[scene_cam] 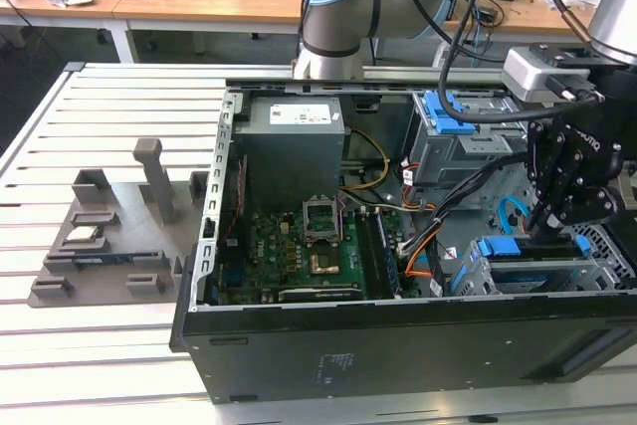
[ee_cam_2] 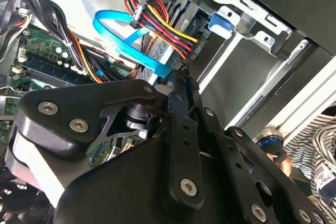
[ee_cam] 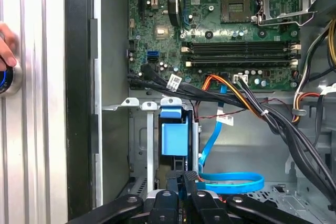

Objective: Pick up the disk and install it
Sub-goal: 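Insert the second disk wire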

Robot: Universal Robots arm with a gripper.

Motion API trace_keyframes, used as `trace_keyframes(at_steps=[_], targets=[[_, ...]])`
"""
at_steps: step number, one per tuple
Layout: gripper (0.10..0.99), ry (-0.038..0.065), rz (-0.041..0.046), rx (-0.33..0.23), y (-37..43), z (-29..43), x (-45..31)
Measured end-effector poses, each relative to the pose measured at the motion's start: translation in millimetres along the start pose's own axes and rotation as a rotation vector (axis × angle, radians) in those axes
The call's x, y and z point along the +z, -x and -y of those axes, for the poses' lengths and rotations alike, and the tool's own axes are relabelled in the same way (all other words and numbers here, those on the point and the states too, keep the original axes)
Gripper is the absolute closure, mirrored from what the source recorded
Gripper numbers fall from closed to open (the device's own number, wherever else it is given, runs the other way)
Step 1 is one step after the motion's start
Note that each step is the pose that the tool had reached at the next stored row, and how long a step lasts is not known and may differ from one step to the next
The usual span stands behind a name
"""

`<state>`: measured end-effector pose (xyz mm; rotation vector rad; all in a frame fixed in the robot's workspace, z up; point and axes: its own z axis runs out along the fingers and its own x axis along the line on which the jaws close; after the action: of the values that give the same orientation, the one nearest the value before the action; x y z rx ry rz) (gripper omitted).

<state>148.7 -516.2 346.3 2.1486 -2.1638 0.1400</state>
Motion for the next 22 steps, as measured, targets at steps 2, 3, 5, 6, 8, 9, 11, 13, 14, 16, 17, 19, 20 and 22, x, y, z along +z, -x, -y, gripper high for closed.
trace_keyframes(at_steps=[2,3,5,6,8,9,11,13,14,16,17,19,20,22], targets=[[0.925,0.000,0.0003,0.000,0.4,0.3,0.4],[0.925,0.000,0.0003,0.000,0.7,0.9,0.7],[0.925,0.000,0.0003,0.000,2.5,1.7,0.7],[0.925,0.000,0.0003,0.000,3.5,2.2,0.8],[0.925,0.000,0.0003,0.000,4.5,2.6,1.0],[0.925,0.000,0.0002,0.000,4.5,2.7,1.2],[0.925,0.000,-0.0001,0.000,4.8,2.9,2.8],[0.925,0.000,-0.0008,0.000,5.1,2.9,5.4],[0.925,0.000,-0.0011,0.000,5.2,2.9,6.6],[0.925,0.000,-0.0008,0.000,4.0,2.9,8.5],[0.925,0.000,-0.0013,0.000,2.9,2.9,9.6],[0.925,0.000,-0.0010,0.000,2.6,2.9,10.3],[0.925,0.000,-0.0009,0.000,2.6,2.9,10.6],[0.925,0.000,-0.0006,0.000,2.6,2.9,10.8]])
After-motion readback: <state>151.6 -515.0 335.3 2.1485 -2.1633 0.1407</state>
